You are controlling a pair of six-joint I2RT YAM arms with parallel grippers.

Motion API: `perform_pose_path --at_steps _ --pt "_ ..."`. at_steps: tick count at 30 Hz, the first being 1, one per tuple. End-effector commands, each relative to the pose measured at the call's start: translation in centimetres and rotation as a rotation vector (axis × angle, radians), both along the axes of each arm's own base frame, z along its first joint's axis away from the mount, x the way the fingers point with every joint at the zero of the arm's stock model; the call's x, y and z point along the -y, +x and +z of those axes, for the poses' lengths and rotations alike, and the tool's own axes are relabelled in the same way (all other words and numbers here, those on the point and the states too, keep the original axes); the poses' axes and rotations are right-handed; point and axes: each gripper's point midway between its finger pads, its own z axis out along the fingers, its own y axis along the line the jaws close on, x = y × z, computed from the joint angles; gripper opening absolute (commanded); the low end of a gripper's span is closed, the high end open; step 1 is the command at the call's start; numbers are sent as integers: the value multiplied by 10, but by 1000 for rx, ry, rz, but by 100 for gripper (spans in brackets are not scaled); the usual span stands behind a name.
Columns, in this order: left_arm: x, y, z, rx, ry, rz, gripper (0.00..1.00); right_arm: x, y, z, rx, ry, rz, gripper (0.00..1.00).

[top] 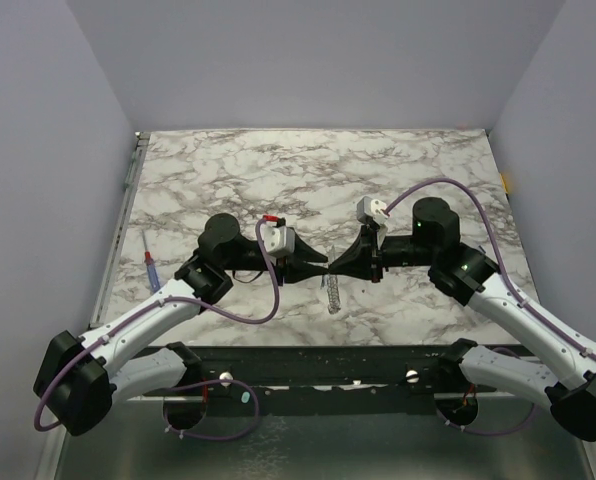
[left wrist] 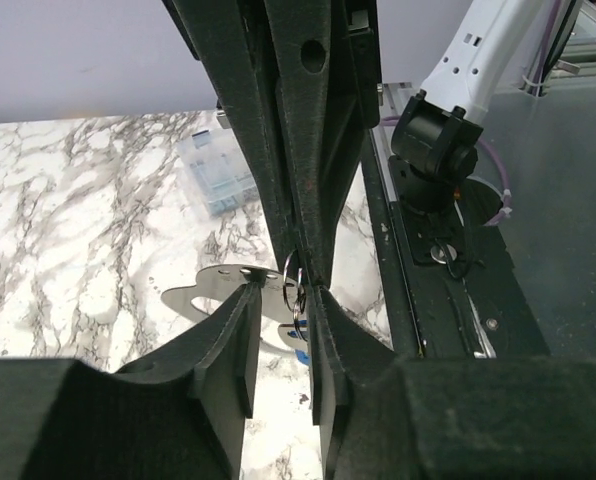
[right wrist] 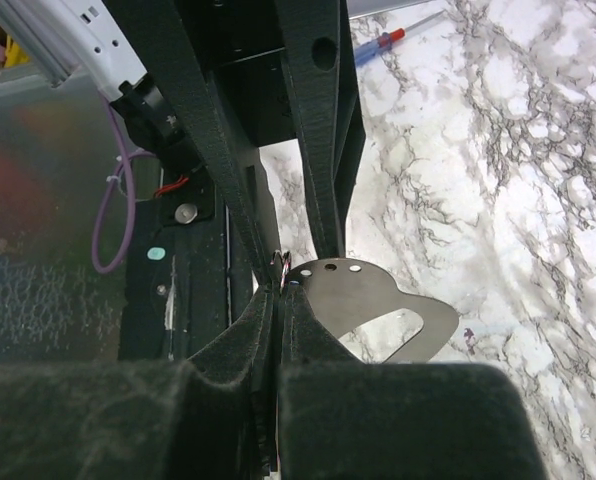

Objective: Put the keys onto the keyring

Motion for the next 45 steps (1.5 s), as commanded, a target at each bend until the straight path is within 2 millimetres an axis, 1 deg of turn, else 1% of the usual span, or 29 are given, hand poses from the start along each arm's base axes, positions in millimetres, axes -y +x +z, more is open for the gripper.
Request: perform_pose_path --at_steps 1,6,7,8,13,18,22,23,25,26,28,36,41,45 --pt "7 -3 21 46 -49 -31 32 -8 -11 25 53 68 73 1" --pt "8 -2 23 41 -56 -24 32 -9 -10 24 52 68 74 1" --pt "8 -1 23 40 -56 -22 31 -10 -10 24 51 68 74 1" --pt "8 -1 23 39 -57 -23 28 -9 -10 24 51 68 73 1" --pt "8 -1 21 35 -58 -18 1 -10 -10 24 51 71 75 1" --pt "8 2 22 30 -62 -1 0 -10 -9 20 42 59 72 1" --pt "6 9 22 30 -63 34 0 -7 -5 18 41 46 37 2" --pt "5 11 22 31 -64 37 0 -7 -5 17 41 41 31 8" --pt "3 13 21 28 -61 43 0 -5 -5 17 44 36 23 25" --pt "3 14 21 29 -58 46 0 -5 -5 16 43 33 22 30" --pt "2 16 19 28 -52 53 0 -4 -5 17 44 32 20 35" --pt "0 20 11 21 -14 70 0 0 -2 16 63 -1 1 37" --pt "-2 26 -4 24 62 95 0 6 2 22 131 -26 -18 37" --pt "-3 30 -14 20 114 104 0 9 4 17 178 -66 -10 37"
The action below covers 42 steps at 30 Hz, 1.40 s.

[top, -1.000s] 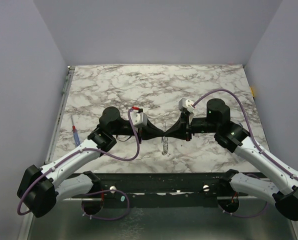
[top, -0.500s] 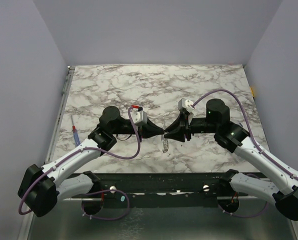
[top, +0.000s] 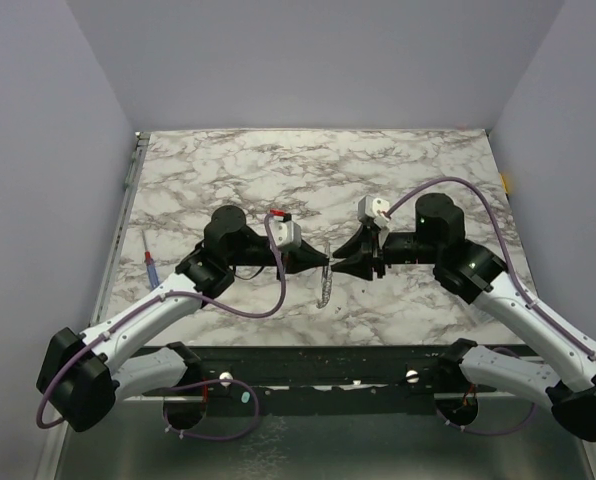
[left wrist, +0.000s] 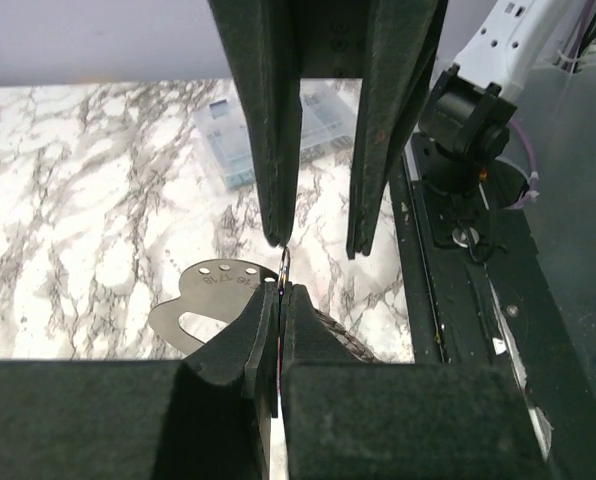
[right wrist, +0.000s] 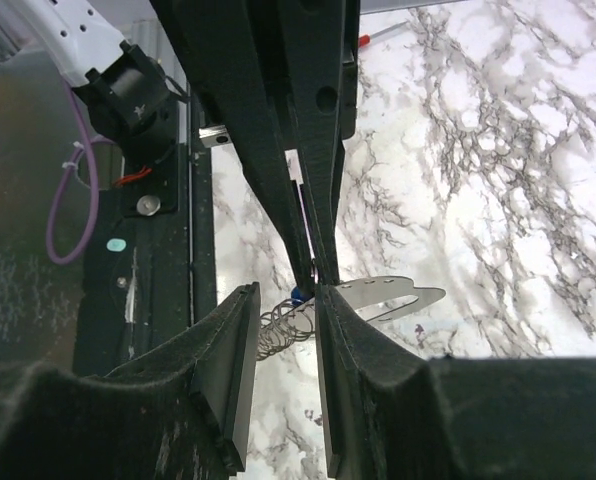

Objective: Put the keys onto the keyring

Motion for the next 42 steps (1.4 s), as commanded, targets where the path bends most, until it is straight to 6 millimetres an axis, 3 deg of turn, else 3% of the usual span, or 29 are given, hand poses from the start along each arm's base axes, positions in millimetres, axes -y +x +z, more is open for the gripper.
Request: perform_pose_path --at_steps 1,11,18,42 --pt "-1 13 -12 18 73 45 0 6 -2 5 87 -45 17 37" --pt "-3 17 -23 -1 103 64 0 1 9 -5 94 -102 26 35" --pt "-4 17 -27 -10 110 74 0 -5 25 -29 76 -196 -15 37" --pt "-7 17 -27 -20 115 98 0 -18 25 -44 94 -223 20 5"
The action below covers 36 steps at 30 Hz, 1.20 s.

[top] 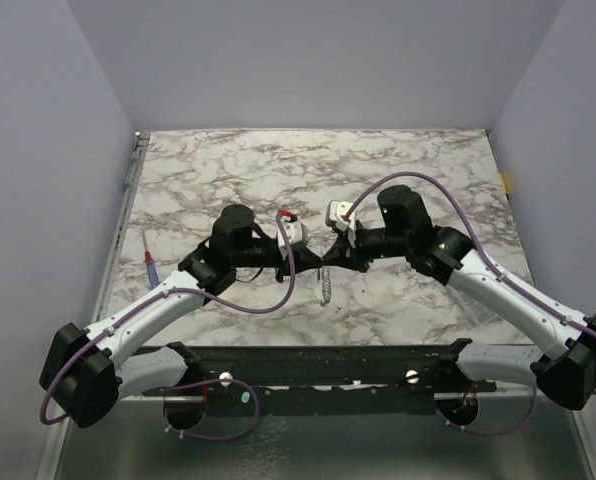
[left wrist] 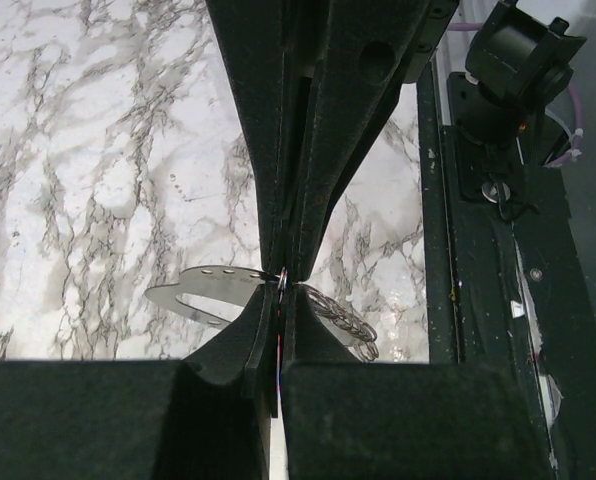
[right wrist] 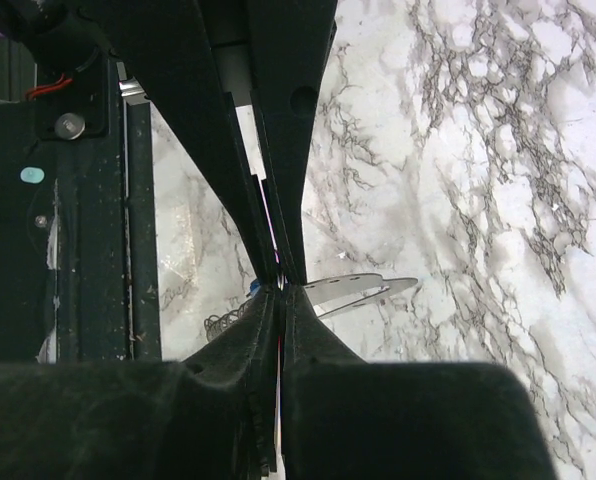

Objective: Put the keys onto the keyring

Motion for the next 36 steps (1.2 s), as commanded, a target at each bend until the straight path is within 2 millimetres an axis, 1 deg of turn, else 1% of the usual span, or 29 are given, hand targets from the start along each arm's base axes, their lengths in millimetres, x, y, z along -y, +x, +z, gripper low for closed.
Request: perform_pose_path --at_steps 1,4,7,12,17,19,21,26,29,32,36 --pt "-1 6 13 49 -29 30 0 -3 -2 6 41 20 14 4" --pt "-2 4 17 57 -38 31 0 -3 -1 16 89 79 -6 1" --pt "-4 1 20 69 -50 28 6 -2 -5 27 123 147 -11 1" --pt "-6 -5 27 88 -80 11 20 -3 -8 41 170 246 -14 1" --pt "-8 -11 32 113 -100 -1 36 2 -9 46 195 289 -40 1" --pt "-10 -13 35 126 -110 -3 41 2 -10 56 220 329 -50 1" --pt "-10 -14 37 134 -116 -4 42 4 -11 62 229 355 -57 1" --pt "-10 -17 41 132 -138 -15 41 5 -18 73 229 414 -50 1" --pt "-9 -20 50 129 -179 -23 41 3 -23 77 209 453 -30 1" --pt "-7 -27 63 118 -252 -46 40 1 -29 81 185 505 -14 0" --pt "-6 -31 67 115 -272 -69 41 0 -30 83 175 539 -14 1"
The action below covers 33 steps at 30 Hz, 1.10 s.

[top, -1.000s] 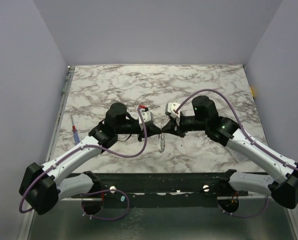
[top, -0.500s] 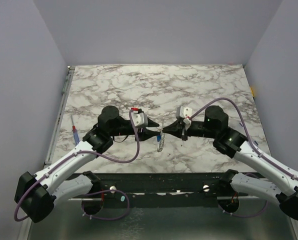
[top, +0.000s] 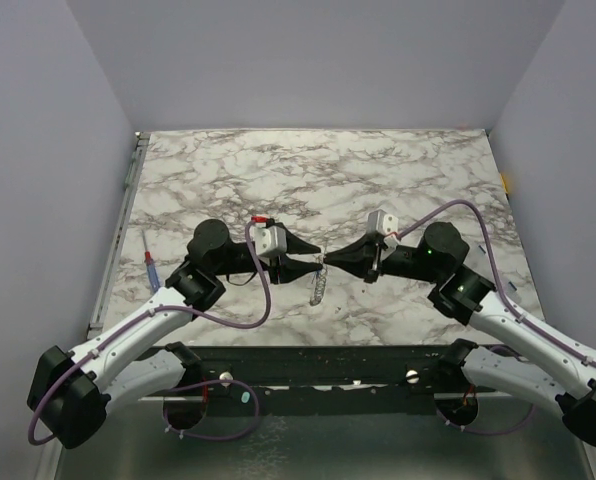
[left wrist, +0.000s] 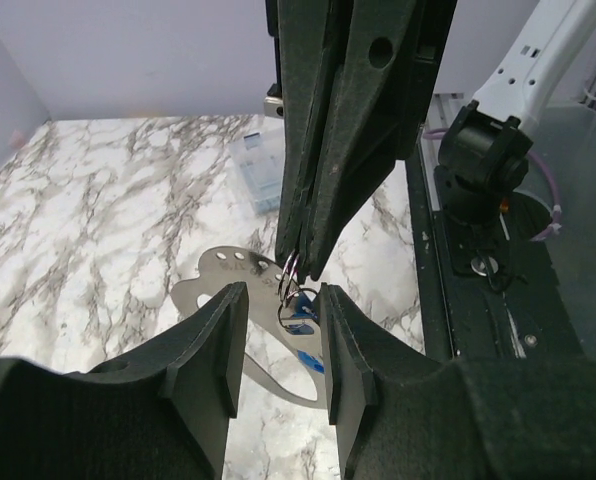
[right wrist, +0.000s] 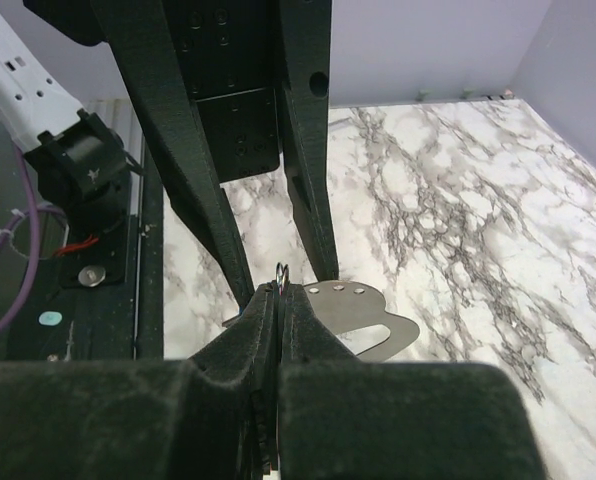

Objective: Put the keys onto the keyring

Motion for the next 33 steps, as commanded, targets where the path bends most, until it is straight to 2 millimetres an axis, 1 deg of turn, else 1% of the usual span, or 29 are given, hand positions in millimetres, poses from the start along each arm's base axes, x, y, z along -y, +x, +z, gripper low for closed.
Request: perform_pose_path --at_steps 1,4,7,12,15,18,21,26,33 --pt "0 -13 15 13 -61 -64 41 -2 -8 33 49 122 31 1" --pt "0 -15 15 16 -61 -72 43 -1 -6 35 51 128 14 1" --pt "-4 -12 17 19 -61 -50 51 1 -4 38 56 132 -5 0" --pt "-17 4 28 70 -92 82 62 5 -2 39 64 124 -33 1" --pt "-23 7 31 92 -102 116 64 6 -1 39 68 119 -38 1" --pt "-22 2 32 93 -110 90 61 5 -3 38 64 114 -27 1" --pt "-19 -2 37 82 -140 56 55 2 -4 36 57 106 -7 1" --pt "-15 -6 42 40 -184 20 42 -1 -8 35 51 100 24 1" --pt "-10 -5 38 6 -184 -6 33 -4 -10 35 47 101 53 1"
